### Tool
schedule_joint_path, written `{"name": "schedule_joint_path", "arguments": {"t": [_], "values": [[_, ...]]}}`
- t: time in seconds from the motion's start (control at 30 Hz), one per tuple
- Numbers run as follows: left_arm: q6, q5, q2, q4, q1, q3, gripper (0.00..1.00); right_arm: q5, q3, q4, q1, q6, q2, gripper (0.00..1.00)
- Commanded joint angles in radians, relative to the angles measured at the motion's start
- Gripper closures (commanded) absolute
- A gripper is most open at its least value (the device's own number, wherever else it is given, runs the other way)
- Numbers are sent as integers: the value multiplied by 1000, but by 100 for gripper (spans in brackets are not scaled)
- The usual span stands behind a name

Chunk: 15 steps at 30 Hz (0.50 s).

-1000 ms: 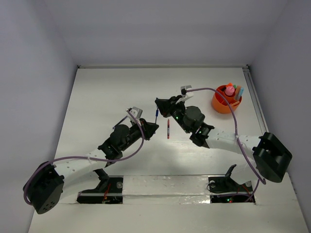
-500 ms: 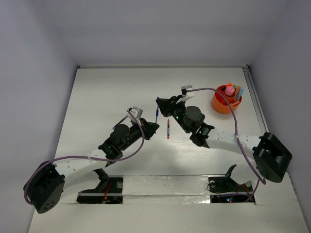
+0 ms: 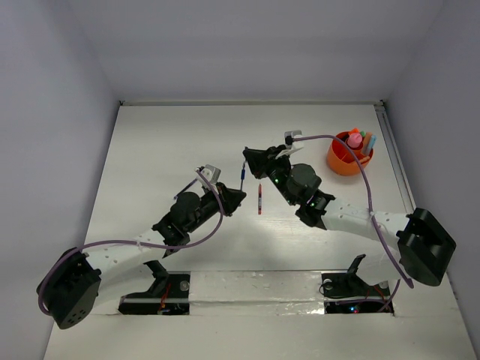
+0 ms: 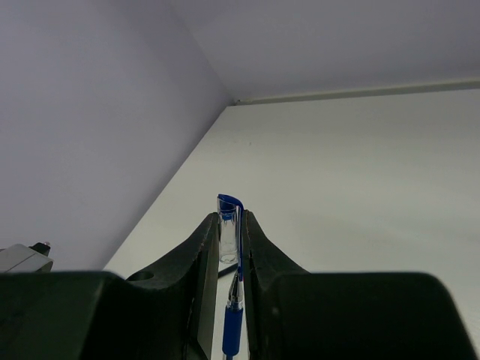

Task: Sort the stationery into containers
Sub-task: Close the pen cap on the pen.

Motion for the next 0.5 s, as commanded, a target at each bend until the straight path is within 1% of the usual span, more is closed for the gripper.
{"name": "schedule_joint_path", "arguments": {"t": [0.0, 0.47], "values": [[-5, 9, -17, 53, 0, 3, 100, 23, 14, 53, 8, -12, -13, 100], [-2, 5, -31, 54, 0, -2, 100, 23, 17, 40, 8, -6, 39, 100]]}}
